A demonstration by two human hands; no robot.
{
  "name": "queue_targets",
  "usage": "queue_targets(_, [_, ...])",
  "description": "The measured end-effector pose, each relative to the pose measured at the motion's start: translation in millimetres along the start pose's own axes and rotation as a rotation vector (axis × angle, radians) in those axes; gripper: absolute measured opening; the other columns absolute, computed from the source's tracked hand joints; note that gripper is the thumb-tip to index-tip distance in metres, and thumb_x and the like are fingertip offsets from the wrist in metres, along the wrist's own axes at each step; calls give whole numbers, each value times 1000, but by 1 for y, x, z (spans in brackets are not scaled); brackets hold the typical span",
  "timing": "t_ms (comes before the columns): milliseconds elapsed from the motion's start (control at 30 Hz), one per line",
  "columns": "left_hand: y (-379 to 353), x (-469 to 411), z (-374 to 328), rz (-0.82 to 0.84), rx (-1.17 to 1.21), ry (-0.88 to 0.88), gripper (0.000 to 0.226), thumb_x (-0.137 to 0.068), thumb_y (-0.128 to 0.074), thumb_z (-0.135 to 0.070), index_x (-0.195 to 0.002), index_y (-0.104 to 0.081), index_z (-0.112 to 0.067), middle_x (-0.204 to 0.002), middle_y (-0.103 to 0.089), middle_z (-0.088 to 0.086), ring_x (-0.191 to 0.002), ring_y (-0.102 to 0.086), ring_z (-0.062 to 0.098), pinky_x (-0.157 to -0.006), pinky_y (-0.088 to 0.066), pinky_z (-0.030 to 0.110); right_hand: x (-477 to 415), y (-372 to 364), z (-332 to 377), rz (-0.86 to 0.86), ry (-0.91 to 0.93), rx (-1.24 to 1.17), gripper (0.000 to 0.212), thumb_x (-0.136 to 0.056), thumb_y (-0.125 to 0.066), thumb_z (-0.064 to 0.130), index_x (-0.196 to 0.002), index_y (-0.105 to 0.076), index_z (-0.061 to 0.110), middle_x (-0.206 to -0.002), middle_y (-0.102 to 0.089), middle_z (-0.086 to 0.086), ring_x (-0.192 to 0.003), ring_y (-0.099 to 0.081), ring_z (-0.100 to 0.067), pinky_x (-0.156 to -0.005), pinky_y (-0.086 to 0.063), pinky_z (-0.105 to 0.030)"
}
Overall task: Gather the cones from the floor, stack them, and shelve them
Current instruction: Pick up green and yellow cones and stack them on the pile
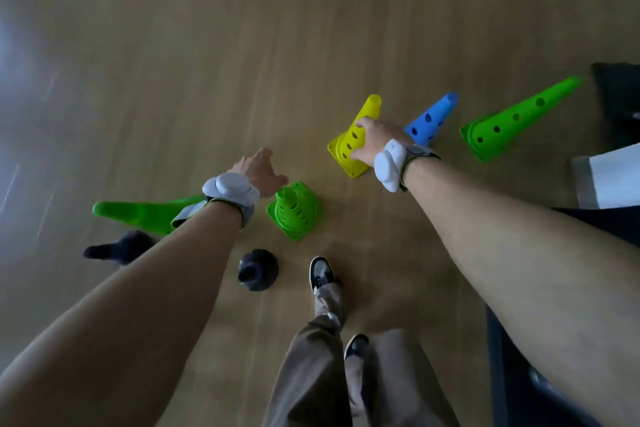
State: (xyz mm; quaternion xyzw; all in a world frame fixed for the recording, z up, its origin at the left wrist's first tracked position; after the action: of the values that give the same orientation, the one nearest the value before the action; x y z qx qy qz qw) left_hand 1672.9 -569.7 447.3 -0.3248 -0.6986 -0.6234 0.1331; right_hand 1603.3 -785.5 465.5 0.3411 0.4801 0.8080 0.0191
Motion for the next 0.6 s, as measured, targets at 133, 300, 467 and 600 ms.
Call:
queue_targets(133, [-30, -63, -1, 66, -11, 54, 71, -86, -64, -40, -146, -32, -23, -130, -58, 7, -115, -57, 31, -75, -39, 31, -81, -8, -14, 32, -11, 16, 61, -87, -61, 20, -145, -40, 21, -135, -55, -6, -124, -52, -28, -78, -38, -28])
queue_targets(300, [-82, -132, 5, 166, -19, 164, 69, -80, -67, -43, -140, -38, -24, -132, -53, 8, -114, -57, 31, -78, -43, 35, -181, -33, -47, 28, -19, 81, 62, -85, -62, 22, -143, -41, 21, -138, -47, -9, -128, -44, -32, -85, -41, -34])
queue_targets(467, [-152, -190, 12, 297, -37, 292, 76, -79, -70, -44, -143, -35, -25, -138, -43, 14, -120, -53, 36, -91, -45, 40, -270, -62, -91, 80, -59, 193, 70, -81, -68, 22, -143, -36, 20, -147, -30, -12, -130, -35, -41, -100, -39, -41])
queue_targets(600, [-195, -211, 30, 395, -8, 367, 70, -80, -70, -41, -141, -39, -28, -131, -55, 8, -116, -58, 31, -87, -47, 35, -316, -80, -116, 46, -77, 225, 85, -78, -72, 23, -149, -27, 24, -158, -14, -12, -135, -28, -43, -102, -37, -48])
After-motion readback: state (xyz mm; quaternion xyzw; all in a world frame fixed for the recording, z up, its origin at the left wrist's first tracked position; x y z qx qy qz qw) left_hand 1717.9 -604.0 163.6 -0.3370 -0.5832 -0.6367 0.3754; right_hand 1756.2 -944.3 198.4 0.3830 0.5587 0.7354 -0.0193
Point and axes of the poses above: each hand's wrist, its own x-axis away from the middle knuckle, its own y-axis out of the back of the hand, z = x × y, the point moved 4 cm from there along -x, towards the middle knuckle
